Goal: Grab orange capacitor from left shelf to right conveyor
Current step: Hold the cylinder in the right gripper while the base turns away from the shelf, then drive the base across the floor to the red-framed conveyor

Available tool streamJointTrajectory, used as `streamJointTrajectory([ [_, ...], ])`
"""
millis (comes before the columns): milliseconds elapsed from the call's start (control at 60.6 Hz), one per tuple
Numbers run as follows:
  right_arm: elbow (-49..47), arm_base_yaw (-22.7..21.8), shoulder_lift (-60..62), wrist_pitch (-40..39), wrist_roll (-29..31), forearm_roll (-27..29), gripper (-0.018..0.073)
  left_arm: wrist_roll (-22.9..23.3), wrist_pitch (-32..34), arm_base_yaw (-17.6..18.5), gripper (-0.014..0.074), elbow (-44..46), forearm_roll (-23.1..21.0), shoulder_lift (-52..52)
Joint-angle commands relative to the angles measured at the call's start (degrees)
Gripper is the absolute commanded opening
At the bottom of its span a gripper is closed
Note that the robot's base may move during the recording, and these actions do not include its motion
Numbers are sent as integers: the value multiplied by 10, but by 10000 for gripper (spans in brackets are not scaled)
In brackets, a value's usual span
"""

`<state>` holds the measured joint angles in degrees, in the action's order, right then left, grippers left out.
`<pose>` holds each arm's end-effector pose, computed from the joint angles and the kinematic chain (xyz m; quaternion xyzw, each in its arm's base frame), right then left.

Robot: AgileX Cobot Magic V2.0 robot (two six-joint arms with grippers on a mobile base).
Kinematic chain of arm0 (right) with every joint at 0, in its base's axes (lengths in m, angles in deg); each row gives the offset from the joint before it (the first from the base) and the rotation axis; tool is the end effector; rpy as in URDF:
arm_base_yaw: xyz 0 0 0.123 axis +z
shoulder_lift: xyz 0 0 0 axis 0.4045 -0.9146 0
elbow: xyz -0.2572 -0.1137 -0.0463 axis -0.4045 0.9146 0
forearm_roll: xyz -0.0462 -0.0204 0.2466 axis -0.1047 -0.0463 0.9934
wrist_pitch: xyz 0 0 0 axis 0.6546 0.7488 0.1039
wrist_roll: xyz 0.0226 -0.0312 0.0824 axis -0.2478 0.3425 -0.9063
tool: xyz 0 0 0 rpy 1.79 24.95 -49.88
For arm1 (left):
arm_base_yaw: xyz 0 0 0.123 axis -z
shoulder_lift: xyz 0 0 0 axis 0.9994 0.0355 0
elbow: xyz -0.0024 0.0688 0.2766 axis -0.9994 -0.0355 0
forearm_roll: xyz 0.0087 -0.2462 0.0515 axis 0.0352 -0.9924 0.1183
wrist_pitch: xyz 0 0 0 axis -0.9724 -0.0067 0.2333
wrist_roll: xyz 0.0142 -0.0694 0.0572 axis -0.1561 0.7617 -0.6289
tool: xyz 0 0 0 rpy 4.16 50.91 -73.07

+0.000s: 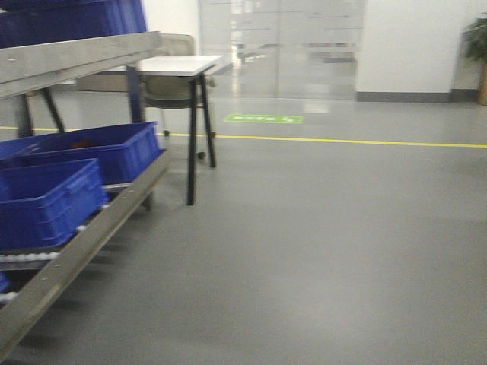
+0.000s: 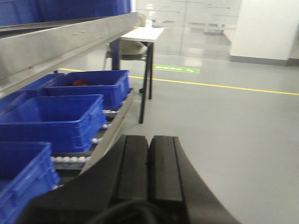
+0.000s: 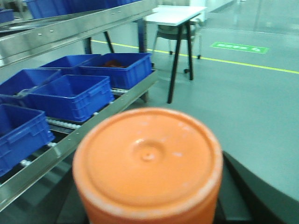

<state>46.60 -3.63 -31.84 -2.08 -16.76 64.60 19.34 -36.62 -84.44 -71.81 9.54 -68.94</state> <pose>0.0550 0.0199 0.3199 -0.0923 0.7426 0.1481 0.6466 0.0567 -0.0039 0.1982 0.0075 0.7032 -0.0392 0.7098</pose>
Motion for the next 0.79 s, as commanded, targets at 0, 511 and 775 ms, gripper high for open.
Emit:
streamJointTrajectory([
  [0,-16,1,-6,-51,-1,-3,144,1,51,0,-127,3,-2,-6],
  [511,-16,1,-6,-51,-1,-3,144,1,51,0,-127,3,-2,-6],
  [775,-16,1,-6,-51,-1,-3,144,1,51,0,-127,3,-2,-6],
])
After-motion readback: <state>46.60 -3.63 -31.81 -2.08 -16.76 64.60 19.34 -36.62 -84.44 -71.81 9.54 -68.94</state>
